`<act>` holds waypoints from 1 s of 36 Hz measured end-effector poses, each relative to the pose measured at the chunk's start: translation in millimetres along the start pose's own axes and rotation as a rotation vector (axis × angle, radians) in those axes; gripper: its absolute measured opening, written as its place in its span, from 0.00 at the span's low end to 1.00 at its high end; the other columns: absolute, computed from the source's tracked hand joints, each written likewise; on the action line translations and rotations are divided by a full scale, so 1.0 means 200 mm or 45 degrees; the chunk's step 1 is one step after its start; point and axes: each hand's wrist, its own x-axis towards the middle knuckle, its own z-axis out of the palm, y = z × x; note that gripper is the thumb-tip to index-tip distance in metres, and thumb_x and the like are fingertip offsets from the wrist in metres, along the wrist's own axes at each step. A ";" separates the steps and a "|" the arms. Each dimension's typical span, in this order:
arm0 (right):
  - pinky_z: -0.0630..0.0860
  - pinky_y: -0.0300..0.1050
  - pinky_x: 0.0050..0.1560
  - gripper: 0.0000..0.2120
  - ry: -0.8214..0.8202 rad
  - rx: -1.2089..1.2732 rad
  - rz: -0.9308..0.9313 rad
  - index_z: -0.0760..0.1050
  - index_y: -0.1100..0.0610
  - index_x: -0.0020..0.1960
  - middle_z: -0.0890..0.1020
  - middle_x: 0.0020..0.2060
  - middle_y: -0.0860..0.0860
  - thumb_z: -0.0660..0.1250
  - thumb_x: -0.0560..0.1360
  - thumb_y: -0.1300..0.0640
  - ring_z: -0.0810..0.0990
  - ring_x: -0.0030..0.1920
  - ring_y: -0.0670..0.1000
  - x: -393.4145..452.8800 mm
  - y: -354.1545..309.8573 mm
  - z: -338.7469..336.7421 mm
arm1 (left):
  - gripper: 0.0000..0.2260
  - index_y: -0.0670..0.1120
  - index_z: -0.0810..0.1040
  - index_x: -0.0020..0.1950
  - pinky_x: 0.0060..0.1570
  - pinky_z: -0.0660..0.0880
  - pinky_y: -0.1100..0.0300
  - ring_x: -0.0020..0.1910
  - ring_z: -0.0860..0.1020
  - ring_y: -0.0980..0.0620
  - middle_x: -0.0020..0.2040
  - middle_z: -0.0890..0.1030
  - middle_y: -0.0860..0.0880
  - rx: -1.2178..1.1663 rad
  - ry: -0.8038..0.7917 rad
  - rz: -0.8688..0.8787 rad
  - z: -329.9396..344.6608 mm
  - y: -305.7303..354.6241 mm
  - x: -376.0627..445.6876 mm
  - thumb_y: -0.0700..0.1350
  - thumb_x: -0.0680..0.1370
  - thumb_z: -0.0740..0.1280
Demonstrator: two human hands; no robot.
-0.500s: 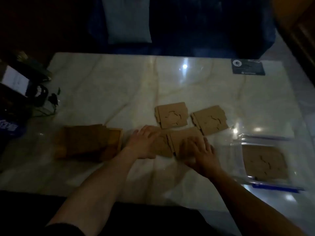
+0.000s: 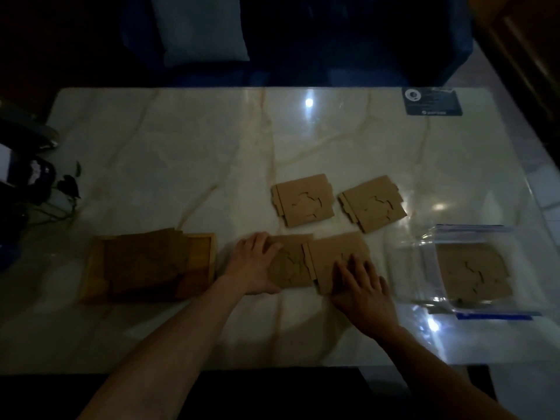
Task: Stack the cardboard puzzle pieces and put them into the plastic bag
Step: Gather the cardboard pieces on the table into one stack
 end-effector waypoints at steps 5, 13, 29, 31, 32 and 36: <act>0.55 0.65 0.73 0.41 0.006 0.054 0.056 0.30 0.34 0.75 0.43 0.80 0.49 0.45 0.69 0.25 0.46 0.79 0.60 -0.13 0.00 0.10 | 0.47 0.57 0.50 0.75 0.72 0.52 0.40 0.75 0.49 0.40 0.77 0.49 0.43 -0.019 0.029 -0.065 0.10 0.01 -0.12 0.73 0.63 0.64; 0.54 0.67 0.73 0.41 -0.025 0.086 0.125 0.35 0.37 0.77 0.41 0.80 0.50 0.39 0.69 0.22 0.46 0.78 0.62 -0.26 0.00 0.23 | 0.46 0.56 0.52 0.75 0.72 0.53 0.40 0.73 0.54 0.40 0.76 0.52 0.42 -0.020 0.074 -0.198 0.18 0.02 -0.31 0.75 0.63 0.60; 0.52 0.65 0.73 0.44 -0.099 0.050 0.081 0.33 0.40 0.77 0.37 0.79 0.50 0.53 0.71 0.27 0.48 0.77 0.65 -0.21 -0.15 0.13 | 0.48 0.53 0.56 0.74 0.72 0.54 0.43 0.73 0.56 0.40 0.76 0.54 0.42 0.035 0.064 -0.205 0.22 -0.02 -0.41 0.73 0.60 0.64; 0.52 0.64 0.73 0.48 -0.071 0.127 0.098 0.31 0.39 0.77 0.36 0.79 0.50 0.55 0.68 0.24 0.47 0.77 0.63 -0.22 -0.10 0.13 | 0.47 0.54 0.56 0.74 0.71 0.55 0.43 0.72 0.58 0.40 0.75 0.56 0.42 0.045 0.055 -0.197 0.22 -0.02 -0.41 0.74 0.60 0.63; 0.51 0.64 0.74 0.51 -0.040 0.180 0.131 0.31 0.39 0.76 0.35 0.79 0.49 0.55 0.66 0.22 0.46 0.77 0.62 -0.23 -0.08 0.13 | 0.47 0.55 0.55 0.74 0.71 0.56 0.43 0.72 0.58 0.40 0.75 0.56 0.42 0.049 0.045 -0.196 0.22 -0.02 -0.40 0.74 0.60 0.62; 0.49 0.67 0.73 0.59 0.031 0.246 0.312 0.34 0.44 0.78 0.36 0.79 0.51 0.52 0.59 0.15 0.40 0.78 0.58 -0.27 0.06 0.17 | 0.47 0.57 0.54 0.74 0.71 0.56 0.42 0.72 0.57 0.40 0.74 0.55 0.42 0.021 0.020 -0.214 0.22 -0.03 -0.41 0.74 0.59 0.62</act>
